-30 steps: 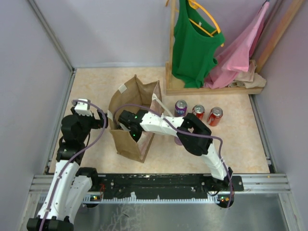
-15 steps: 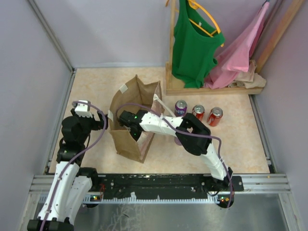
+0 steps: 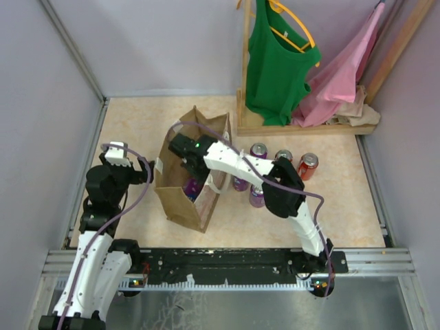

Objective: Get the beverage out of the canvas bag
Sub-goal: Take out the drink from the canvas bag.

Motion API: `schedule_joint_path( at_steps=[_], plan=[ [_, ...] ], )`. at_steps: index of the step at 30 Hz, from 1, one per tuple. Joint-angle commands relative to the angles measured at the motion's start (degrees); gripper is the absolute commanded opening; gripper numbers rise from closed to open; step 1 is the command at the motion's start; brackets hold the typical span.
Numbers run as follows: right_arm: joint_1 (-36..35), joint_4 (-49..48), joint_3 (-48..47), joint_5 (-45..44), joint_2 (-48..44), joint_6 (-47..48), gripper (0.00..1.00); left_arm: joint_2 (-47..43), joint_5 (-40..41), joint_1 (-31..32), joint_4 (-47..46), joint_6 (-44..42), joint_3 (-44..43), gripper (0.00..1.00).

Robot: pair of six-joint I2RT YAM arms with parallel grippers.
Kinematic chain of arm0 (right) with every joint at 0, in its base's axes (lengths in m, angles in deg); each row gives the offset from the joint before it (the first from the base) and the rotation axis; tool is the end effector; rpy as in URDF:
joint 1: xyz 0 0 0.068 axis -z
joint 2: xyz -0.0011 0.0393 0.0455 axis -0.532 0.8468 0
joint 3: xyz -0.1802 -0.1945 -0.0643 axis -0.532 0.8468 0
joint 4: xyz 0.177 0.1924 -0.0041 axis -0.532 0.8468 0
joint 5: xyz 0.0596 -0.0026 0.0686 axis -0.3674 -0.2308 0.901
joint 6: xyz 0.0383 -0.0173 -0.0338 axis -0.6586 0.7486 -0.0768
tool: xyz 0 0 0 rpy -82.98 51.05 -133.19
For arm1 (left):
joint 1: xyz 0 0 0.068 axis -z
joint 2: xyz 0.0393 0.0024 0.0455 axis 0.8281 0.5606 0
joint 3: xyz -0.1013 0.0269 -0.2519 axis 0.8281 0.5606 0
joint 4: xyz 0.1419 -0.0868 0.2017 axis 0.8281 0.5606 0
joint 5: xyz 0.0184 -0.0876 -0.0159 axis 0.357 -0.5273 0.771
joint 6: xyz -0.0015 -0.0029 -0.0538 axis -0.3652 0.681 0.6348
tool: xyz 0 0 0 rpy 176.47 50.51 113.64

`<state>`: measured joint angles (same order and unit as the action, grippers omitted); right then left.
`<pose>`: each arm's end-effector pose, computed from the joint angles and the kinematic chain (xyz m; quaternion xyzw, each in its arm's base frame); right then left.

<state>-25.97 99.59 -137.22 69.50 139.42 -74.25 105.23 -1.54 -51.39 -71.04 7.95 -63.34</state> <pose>0.2436 0.3792 0.2093 -0.3918 0.9077 -0.0061 0.1500 0.1520 -0.0158 0.2853 0.0555 0.7659 -0.0731 0.6363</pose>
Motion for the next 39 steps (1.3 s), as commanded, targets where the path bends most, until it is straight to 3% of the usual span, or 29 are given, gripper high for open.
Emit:
schedule_joint_path(
  at_steps=[1,8,15,22,24,26,28,34,39],
  plan=[
    [0.86,3.62,-14.73,-8.80,-9.31,1.27,0.00,-0.78,-0.15,0.23,-0.55,-0.68,-2.46,1.00],
    [0.89,4.26,-21.32,-9.55,-13.10,1.59,0.00,-1.06,0.63,0.23,0.27,-1.64,-4.55,1.00],
    [0.80,-0.55,-14.92,-8.52,-18.93,0.33,0.00,-1.60,1.75,0.25,-0.86,-0.63,-6.48,1.00],
    [0.80,-8.09,-9.28,-10.12,-26.70,0.08,0.28,-0.14,-2.31,0.23,-2.45,-0.34,-12.51,1.00],
    [0.80,-11.47,-7.77,-10.64,-29.41,0.42,0.40,0.27,-3.60,0.23,-3.62,-0.39,-14.38,1.00],
    [0.67,-15.40,-5.60,-11.64,-33.52,0.69,0.57,0.44,-6.20,0.23,-5.25,-1.29,-15.79,0.93],
    [0.43,-19.56,-2.16,-13.38,-37.45,1.12,0.72,0.68,-9.63,0.23,-6.78,-1.82,-17.07,0.73],
    [0.45,-30.79,9.18,-16.54,-50.76,1.76,0.77,2.53,-17.42,0.25,-11.60,1.03,-18.42,0.33],
    [0.45,-30.76,11.88,-19.91,-54.27,3.19,0.80,6.27,-30.05,0.28,-16.74,1.96,-17.77,0.22]
  ],
)
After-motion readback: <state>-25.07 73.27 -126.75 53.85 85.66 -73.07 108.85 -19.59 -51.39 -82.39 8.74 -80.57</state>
